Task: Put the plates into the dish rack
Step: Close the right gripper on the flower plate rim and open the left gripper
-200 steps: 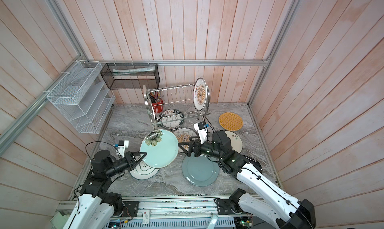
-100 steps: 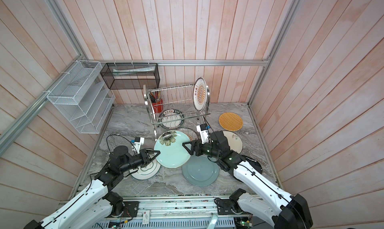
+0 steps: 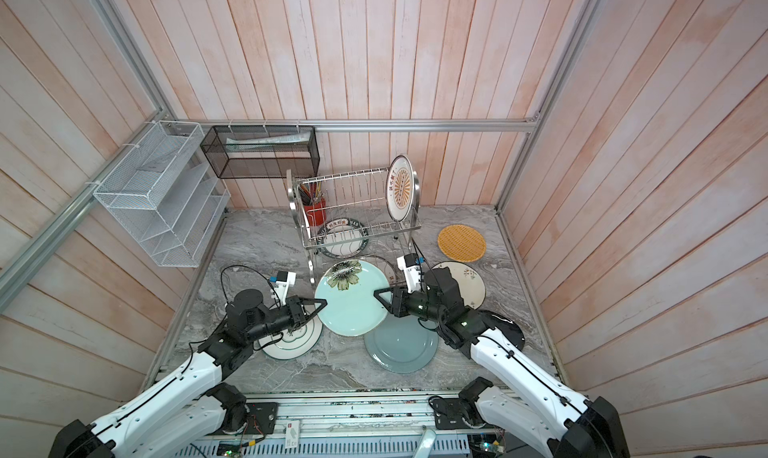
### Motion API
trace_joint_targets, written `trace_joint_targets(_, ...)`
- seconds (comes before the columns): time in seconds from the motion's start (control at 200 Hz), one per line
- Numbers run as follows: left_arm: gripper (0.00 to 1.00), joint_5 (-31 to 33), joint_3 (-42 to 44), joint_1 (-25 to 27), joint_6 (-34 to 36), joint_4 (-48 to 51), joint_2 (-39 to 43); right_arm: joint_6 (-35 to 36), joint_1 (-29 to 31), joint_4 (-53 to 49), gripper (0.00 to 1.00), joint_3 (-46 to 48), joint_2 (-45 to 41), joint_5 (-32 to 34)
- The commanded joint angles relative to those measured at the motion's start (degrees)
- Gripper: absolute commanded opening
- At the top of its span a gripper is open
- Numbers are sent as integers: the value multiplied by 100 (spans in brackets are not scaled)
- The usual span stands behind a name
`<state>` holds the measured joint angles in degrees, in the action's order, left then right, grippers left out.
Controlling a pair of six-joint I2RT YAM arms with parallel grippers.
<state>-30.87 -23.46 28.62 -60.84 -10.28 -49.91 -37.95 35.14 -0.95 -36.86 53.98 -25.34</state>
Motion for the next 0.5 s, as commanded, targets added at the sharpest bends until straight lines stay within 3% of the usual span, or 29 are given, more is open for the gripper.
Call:
trace_joint_targets(0.0,0,125,-324,22,206,-530,-30,-122,48,161,26,3,-149,-316)
trace_joint_targets(0.315,0,246,-292,28,587,-475,-112,-537,37,408,0,129,-149,-322)
trace_joint_targets(0.39,0,248,-290,27,707,-469,-106,-657,37,583,0,246,-232,-274)
trace_joint_targets(0.415,10,253,-299,29,740,-446,-98,-666,35,567,0,252,-281,-195)
trace_joint_targets(0.495,60,375,-396,29,938,-159,27,-637,36,294,0,219,-480,236)
